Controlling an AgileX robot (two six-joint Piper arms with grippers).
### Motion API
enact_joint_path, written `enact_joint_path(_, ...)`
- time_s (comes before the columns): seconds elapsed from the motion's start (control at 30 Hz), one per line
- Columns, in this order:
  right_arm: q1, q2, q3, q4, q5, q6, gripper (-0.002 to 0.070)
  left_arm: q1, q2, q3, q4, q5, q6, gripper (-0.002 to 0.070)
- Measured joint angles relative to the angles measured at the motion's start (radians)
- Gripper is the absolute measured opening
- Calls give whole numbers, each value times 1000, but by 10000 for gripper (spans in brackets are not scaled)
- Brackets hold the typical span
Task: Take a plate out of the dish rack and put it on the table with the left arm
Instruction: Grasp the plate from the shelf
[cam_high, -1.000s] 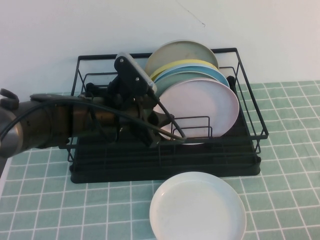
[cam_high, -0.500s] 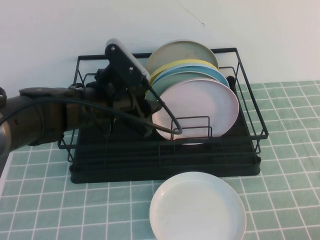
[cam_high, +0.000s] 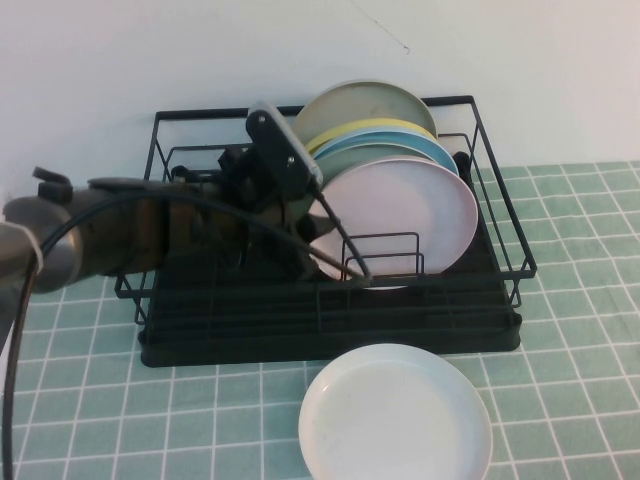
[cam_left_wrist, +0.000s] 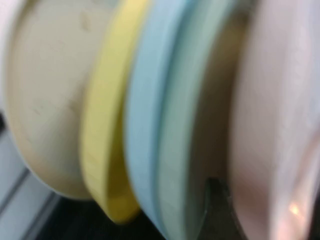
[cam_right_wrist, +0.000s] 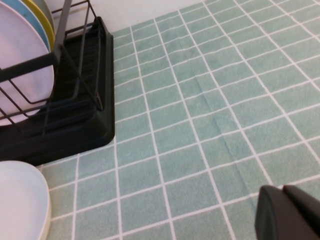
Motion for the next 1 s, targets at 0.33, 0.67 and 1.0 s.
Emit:
enact_joint_path(0.33, 0, 0, 0, 0, 0, 0, -1, 0, 79, -98, 0, 55, -47, 394)
enact_joint_path(0.67, 0, 0, 0, 0, 0, 0, -1, 0, 117, -100, 5, 12, -178, 89)
enact_joint_path(1.0, 0, 0, 0, 0, 0, 0, -1, 0, -40, -100, 18, 44, -254, 80)
